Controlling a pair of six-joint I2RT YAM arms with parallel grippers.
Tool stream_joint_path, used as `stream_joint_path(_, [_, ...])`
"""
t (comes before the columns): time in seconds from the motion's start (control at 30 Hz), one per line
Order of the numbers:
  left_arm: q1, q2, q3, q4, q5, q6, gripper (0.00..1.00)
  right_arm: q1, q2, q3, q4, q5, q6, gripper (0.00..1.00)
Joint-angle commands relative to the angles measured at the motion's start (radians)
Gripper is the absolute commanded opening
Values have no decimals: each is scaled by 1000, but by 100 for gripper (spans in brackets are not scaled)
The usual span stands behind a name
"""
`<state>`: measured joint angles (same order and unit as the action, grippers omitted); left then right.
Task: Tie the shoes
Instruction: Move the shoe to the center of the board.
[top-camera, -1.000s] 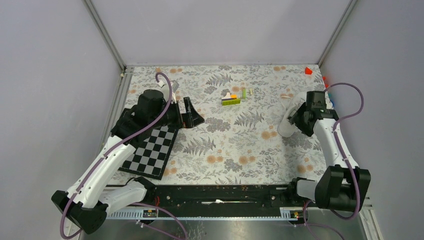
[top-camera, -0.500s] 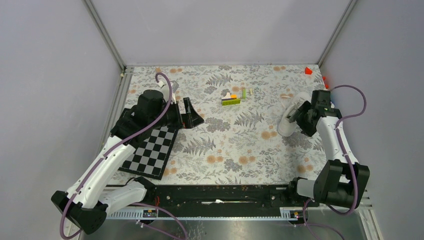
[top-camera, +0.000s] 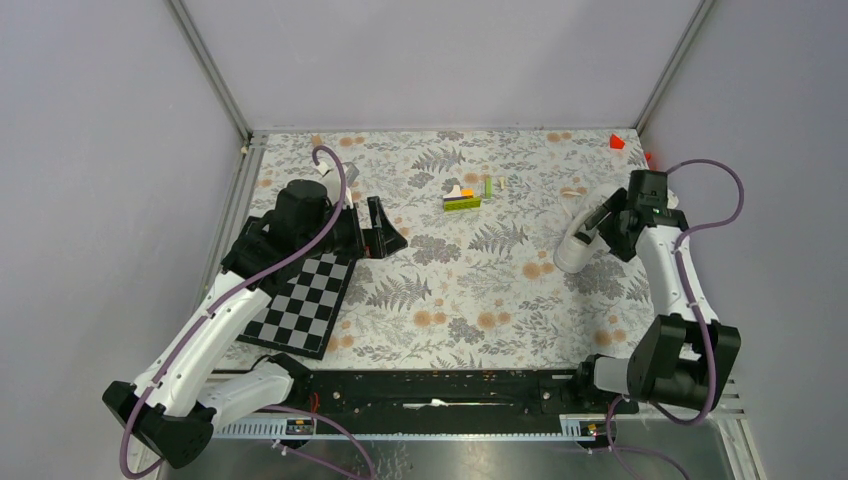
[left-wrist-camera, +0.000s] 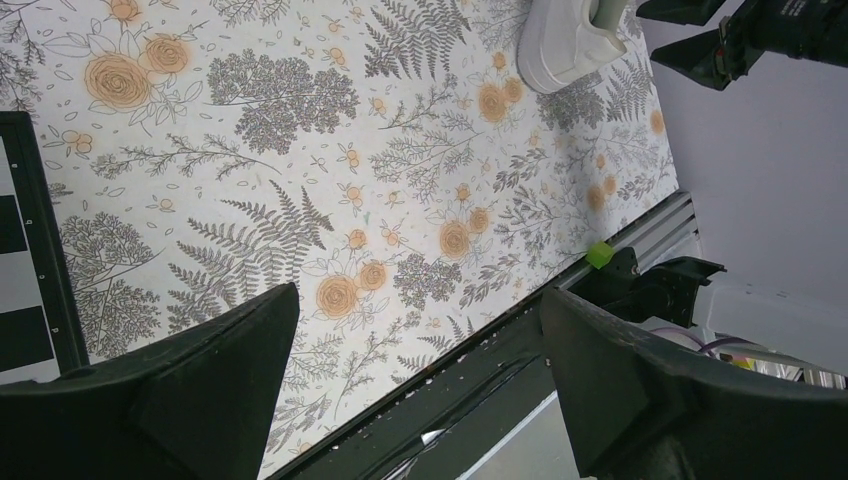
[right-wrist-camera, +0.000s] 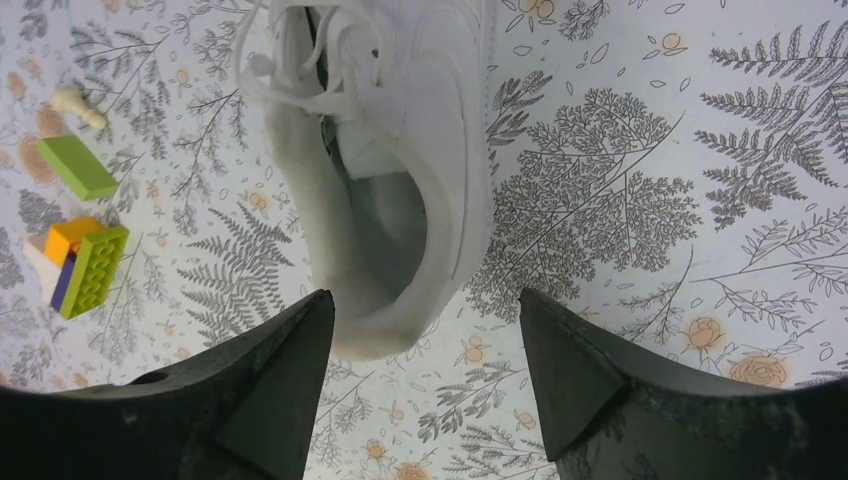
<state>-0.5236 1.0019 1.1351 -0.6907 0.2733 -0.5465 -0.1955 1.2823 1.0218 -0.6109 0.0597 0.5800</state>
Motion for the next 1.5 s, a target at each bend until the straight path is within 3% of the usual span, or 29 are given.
stream_joint_path(0.0, [2, -23, 0, 10, -21, 29, 99, -5, 80, 43, 14, 55, -6, 74])
stream_joint_path(0.13, [2, -29, -4, 7, -26, 34, 99, -5, 136, 31, 18, 46, -11, 66])
stream_joint_path(0.4, [2, -26, -8, 8, -25, 37, 99, -5, 166, -23, 67, -31, -31, 41])
stream_joint_path(0.7, [2, -19, -8, 8, -26, 39, 99, -5, 198, -91, 96, -57, -57, 38])
stream_joint_path(0.77, [3, -19, -8, 8, -26, 39, 99, -5, 192, -102, 101, -89, -58, 23])
stream_joint_path(0.83, [3, -18, -8, 8, -27, 40, 99, -5, 167, -108, 100, -107, -60, 0])
stream_joint_path(1.03, [2, -8, -4, 7, -46, 50, 99, 25, -6, -152, 71, -171, -52, 0])
stream_joint_path(1.17, [2, 9, 18, 4, -64, 61, 99, 154, -141, -187, -13, -135, -34, 0])
stream_joint_path(1.47, [5, 39, 55, -15, -84, 61, 99, 648, -336, -321, -67, -65, 204, 0])
